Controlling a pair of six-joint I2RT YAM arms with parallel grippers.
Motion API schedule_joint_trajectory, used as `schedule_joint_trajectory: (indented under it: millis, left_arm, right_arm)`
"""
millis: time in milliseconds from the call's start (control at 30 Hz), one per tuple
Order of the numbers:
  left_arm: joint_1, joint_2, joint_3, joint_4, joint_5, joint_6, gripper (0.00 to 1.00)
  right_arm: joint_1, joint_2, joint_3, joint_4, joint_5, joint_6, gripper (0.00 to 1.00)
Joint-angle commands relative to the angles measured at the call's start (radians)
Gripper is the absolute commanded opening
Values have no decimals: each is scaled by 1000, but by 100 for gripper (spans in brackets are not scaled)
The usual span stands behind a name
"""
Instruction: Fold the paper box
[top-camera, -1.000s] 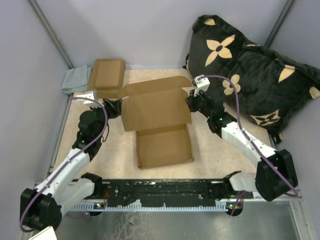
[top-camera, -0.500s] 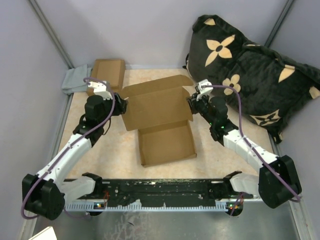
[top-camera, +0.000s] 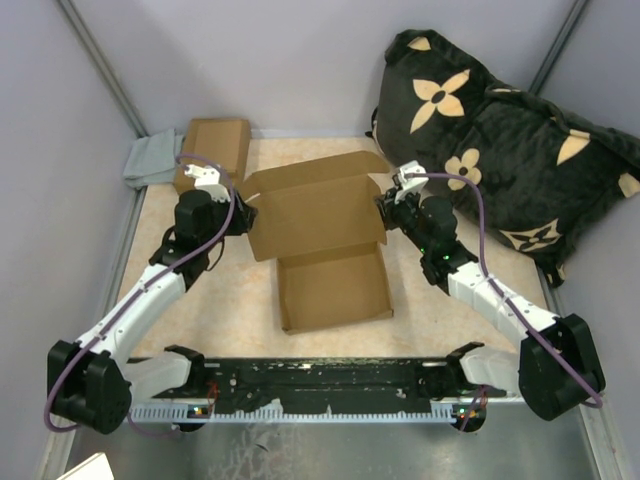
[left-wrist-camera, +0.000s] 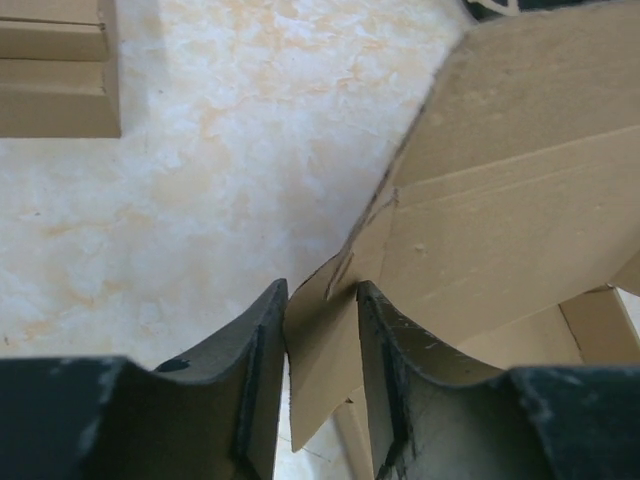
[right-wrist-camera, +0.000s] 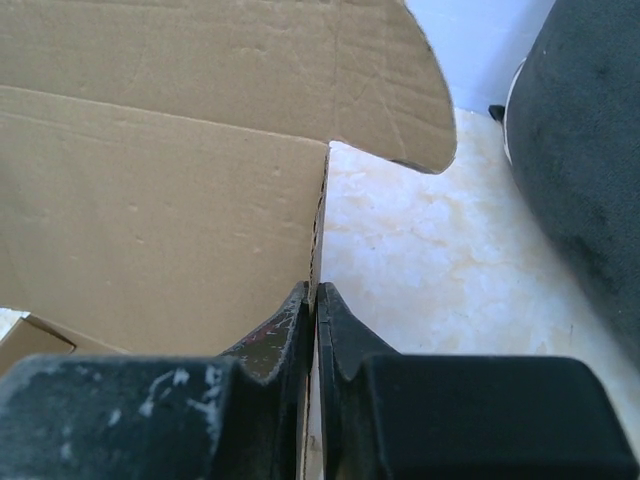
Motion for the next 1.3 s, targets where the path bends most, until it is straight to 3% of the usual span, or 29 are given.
schedule_joint_trajectory:
  millis: [0, 233, 367, 567, 867, 967, 1100, 1267]
  left_arm:
    - [-3, -39, 19, 56, 126, -22, 36]
    - [-3, -17, 28, 70, 218, -36, 18]
    - [-3, -16, 33, 70, 259, -23, 1]
    - [-4, -82, 20, 94, 271, 33, 0]
    - [-11, -133, -19, 169, 335, 79, 0]
    - [-18, -133, -30, 199, 341, 83, 0]
    - [-21, -127, -53, 255, 331, 65, 1]
    - [-22, -89, -44, 272, 298, 15, 3]
  right_arm:
    - [-1, -22, 63, -25, -11, 29, 8]
    - [-1, 7, 130, -150, -27, 74, 11]
    - [-2, 29, 197, -268, -6, 82, 18]
    - [-2, 83, 358, -536, 71, 44, 27]
    - [-3, 116, 430, -621, 99, 15, 28]
    - [-4, 134, 451, -639, 75, 11, 21]
    - [-3, 154, 486, -669, 47, 39, 3]
    - [0, 147, 488, -626, 34, 122, 0]
